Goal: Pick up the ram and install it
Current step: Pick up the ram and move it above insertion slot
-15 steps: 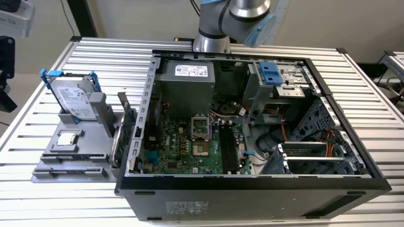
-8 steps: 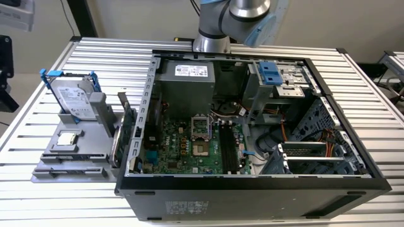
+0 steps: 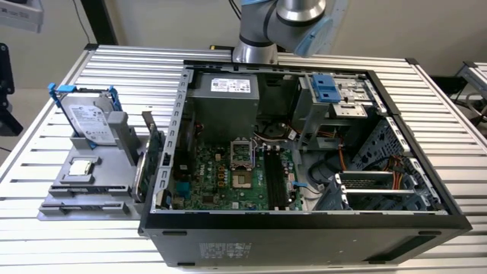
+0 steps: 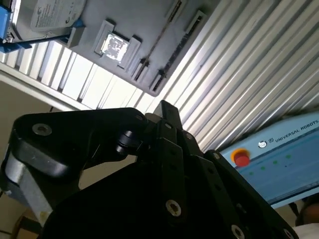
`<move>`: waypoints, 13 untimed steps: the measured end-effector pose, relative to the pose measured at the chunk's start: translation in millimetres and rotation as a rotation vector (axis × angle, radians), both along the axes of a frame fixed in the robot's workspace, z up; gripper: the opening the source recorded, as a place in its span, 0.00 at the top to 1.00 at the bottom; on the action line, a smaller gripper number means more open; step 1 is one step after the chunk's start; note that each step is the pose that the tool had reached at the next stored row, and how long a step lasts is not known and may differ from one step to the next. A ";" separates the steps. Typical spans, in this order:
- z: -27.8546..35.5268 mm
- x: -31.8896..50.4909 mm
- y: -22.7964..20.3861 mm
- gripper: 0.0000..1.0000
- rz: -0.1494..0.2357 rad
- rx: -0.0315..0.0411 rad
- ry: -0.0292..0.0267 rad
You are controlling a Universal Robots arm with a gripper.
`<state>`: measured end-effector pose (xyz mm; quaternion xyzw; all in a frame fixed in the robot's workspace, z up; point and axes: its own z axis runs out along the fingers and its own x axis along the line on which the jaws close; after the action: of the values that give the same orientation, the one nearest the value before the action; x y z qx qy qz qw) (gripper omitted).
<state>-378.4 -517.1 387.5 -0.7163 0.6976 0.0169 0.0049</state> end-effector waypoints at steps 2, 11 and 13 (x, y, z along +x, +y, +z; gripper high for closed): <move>-0.2 0.4 0.0 1.00 0.030 -0.0001 0.0001; -1.2 13.7 0.0 1.00 0.107 -0.0001 0.0014; -1.5 15.0 0.0 1.00 0.107 0.0002 0.0037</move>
<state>-363.4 -517.1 386.0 -0.7527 0.6581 0.0185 0.0028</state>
